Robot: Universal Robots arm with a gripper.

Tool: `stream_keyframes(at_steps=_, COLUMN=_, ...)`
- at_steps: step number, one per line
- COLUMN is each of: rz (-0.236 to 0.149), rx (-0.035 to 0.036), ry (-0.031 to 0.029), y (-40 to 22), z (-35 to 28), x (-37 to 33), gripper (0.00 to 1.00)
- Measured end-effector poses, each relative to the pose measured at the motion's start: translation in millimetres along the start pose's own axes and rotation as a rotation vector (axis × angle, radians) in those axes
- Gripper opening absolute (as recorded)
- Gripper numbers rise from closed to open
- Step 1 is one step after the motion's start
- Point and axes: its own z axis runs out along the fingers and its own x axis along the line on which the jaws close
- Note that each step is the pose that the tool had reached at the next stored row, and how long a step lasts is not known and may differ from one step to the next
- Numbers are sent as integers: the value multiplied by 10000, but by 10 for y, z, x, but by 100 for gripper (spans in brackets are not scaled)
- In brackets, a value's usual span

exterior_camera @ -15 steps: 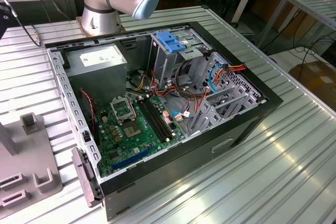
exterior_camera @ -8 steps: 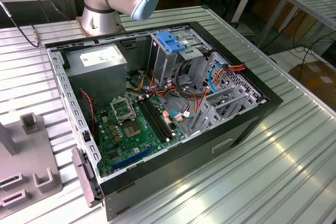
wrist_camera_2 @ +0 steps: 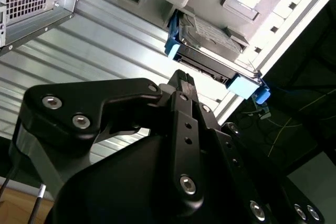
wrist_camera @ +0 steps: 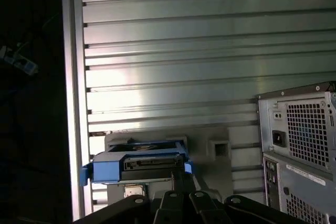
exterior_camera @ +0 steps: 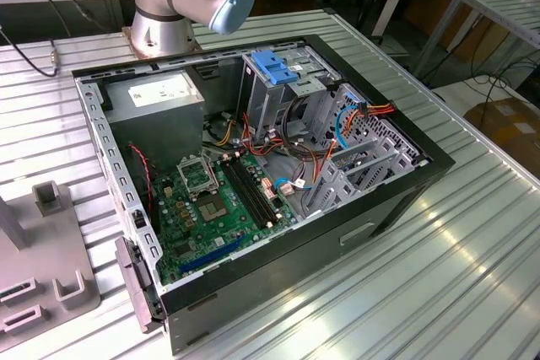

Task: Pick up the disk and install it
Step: 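Reach for the disk, then pick up the disk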

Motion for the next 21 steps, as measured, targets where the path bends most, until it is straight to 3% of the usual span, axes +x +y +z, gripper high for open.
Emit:
stream_keyframes(at_steps=5, rz=-2, rx=0, ry=1, y=-16, z=-1, x=209, gripper=10)
stream_keyframes(at_steps=6, rz=-1, rx=0, ry=1, y=-21, z=-1, x=281, gripper=10)
stream_keyframes(at_steps=8, rz=1, rx=1, ry=3, y=-27, z=-2, x=359, gripper=10)
stream_keyframes(at_steps=9, rz=0, rx=-1, ry=0, y=-33, z=-1, x=439, gripper=10)
stream_keyframes(at_steps=13, rz=-1, rx=-1, ry=1, y=-46, z=-1, x=608, gripper=10)
stream_keyframes(at_steps=21, rz=0, rx=0, ry=2, y=-47, z=-2, x=631, gripper=10)
